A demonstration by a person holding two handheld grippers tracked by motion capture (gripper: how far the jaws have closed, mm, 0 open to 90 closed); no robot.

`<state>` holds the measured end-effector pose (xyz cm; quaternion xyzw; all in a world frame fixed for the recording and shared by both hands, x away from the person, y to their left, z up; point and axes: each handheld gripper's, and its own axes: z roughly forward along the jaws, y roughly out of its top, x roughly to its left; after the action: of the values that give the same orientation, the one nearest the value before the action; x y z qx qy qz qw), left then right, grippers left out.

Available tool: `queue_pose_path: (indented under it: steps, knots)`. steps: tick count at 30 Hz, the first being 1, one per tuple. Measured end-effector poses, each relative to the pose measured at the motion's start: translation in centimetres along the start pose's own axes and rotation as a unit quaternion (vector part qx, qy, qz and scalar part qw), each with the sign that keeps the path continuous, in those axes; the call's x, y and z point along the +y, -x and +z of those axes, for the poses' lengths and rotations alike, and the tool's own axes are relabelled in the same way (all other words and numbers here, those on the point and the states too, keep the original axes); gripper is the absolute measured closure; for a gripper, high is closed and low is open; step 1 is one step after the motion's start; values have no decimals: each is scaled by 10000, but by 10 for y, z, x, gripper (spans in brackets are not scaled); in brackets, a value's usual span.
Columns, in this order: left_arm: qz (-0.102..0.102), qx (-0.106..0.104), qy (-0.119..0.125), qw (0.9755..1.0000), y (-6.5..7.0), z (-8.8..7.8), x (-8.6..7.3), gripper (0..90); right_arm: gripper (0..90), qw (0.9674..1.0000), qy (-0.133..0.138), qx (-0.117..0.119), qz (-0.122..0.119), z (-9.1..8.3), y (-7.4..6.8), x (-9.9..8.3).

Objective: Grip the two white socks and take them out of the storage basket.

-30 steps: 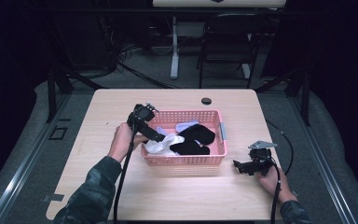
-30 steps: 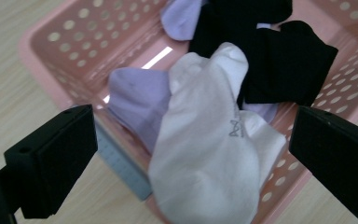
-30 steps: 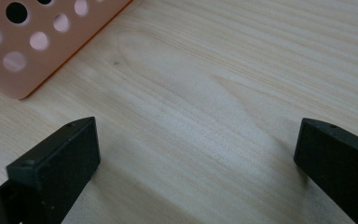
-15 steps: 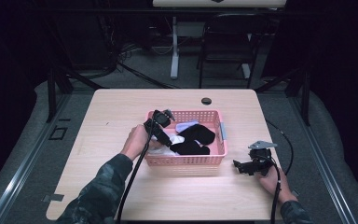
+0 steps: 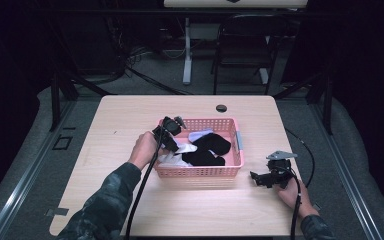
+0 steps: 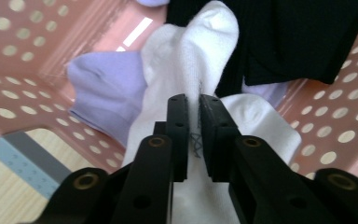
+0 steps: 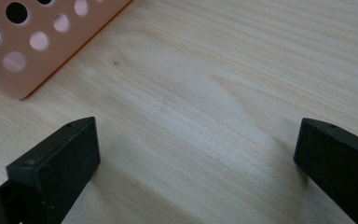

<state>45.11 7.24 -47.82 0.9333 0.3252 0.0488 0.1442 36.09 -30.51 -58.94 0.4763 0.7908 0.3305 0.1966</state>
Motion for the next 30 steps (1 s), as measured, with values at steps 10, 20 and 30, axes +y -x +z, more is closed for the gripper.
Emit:
queue_pose_path:
  steps: [10, 20, 30]
  knots:
    - [135, 225, 392, 9989, 1, -25, 5, 863, 0, 10000, -2, 0, 1, 0, 0, 0]
    - [70, 203, 735, 9971, -1, -46, 8, 863, 0, 10000, -2, -2, 0, 0, 0, 0]
    - [87, 209, 979, 9949, -3, -66, 12, 864, 0, 10000, 0, 0, 1, 0, 0, 0]
